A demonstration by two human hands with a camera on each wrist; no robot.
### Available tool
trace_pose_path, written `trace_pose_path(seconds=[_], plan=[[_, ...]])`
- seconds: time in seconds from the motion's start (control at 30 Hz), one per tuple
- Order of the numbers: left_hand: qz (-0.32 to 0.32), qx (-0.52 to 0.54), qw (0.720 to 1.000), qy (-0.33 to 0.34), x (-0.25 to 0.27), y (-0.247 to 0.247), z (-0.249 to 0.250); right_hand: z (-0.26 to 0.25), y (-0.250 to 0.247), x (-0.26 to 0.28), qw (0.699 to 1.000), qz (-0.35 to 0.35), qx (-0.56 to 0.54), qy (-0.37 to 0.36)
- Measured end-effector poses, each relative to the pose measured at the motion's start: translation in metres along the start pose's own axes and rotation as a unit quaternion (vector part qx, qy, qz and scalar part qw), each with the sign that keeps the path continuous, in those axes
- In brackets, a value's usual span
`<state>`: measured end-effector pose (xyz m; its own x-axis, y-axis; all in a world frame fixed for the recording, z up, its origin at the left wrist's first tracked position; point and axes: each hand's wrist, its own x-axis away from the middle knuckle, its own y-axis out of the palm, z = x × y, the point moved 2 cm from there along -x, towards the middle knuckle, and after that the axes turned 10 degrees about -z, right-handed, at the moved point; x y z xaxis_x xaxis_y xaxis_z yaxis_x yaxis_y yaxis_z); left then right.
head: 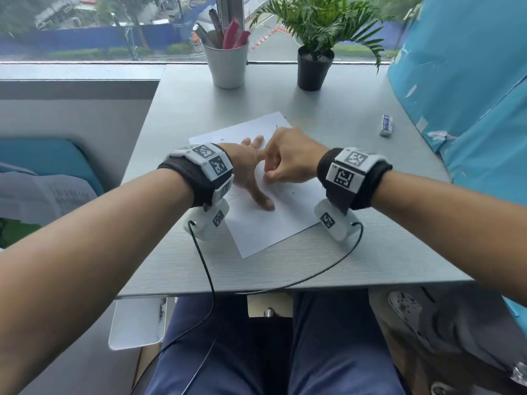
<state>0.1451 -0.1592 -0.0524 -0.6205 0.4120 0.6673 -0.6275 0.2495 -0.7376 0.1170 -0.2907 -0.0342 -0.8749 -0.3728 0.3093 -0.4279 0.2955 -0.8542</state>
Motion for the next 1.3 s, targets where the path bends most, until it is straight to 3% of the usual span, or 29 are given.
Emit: trace_pose_path(seconds=[0.17,0.33,0.47,0.63,0.77,0.83,0.9,0.97,1.07,1.13,1.23,1.3], plan=[[0.003,0.001,1.000,-0.004,-0.001,0.000,0.001,0.027,-0.026,-0.011,0.995,0.063,0.002,0.076],[0.003,-0.014,1.000,-0.007,0.000,-0.002,0.003,0.000,-0.004,0.001,0.999,-0.038,0.007,0.012],[-0.001,0.003,1.000,-0.006,0.000,0.001,0.003,0.029,-0.032,-0.009,0.995,0.042,-0.029,0.088],[-0.003,-0.016,1.000,-0.017,-0.003,0.000,0.006,0.000,-0.001,0.003,1.000,-0.029,0.011,0.003],[0.000,-0.005,1.000,-0.004,0.000,0.000,0.009,0.028,-0.030,-0.004,0.996,0.016,-0.026,0.078],[-0.001,-0.004,1.000,-0.005,0.000,0.000,0.009,0.018,-0.022,-0.003,0.998,0.026,0.006,0.060],[-0.001,-0.005,1.000,-0.008,-0.001,0.001,0.008,-0.001,-0.002,0.004,1.000,-0.010,0.026,0.012],[-0.005,-0.005,1.000,-0.010,0.000,0.001,0.007,0.000,-0.002,0.006,0.999,-0.048,0.004,0.010],[-0.006,0.000,1.000,-0.009,0.000,0.001,0.009,0.028,-0.030,-0.005,0.997,0.004,-0.015,0.077],[-0.005,-0.003,1.000,-0.011,0.001,0.000,0.010,0.026,-0.030,-0.006,0.997,0.032,0.015,0.070],[-0.011,-0.011,1.000,-0.017,0.000,0.000,0.010,0.002,0.001,0.005,0.999,-0.023,0.031,0.008],[-0.016,-0.016,1.000,-0.018,-0.001,0.000,0.010,0.006,-0.002,0.007,0.998,-0.062,0.005,0.007]])
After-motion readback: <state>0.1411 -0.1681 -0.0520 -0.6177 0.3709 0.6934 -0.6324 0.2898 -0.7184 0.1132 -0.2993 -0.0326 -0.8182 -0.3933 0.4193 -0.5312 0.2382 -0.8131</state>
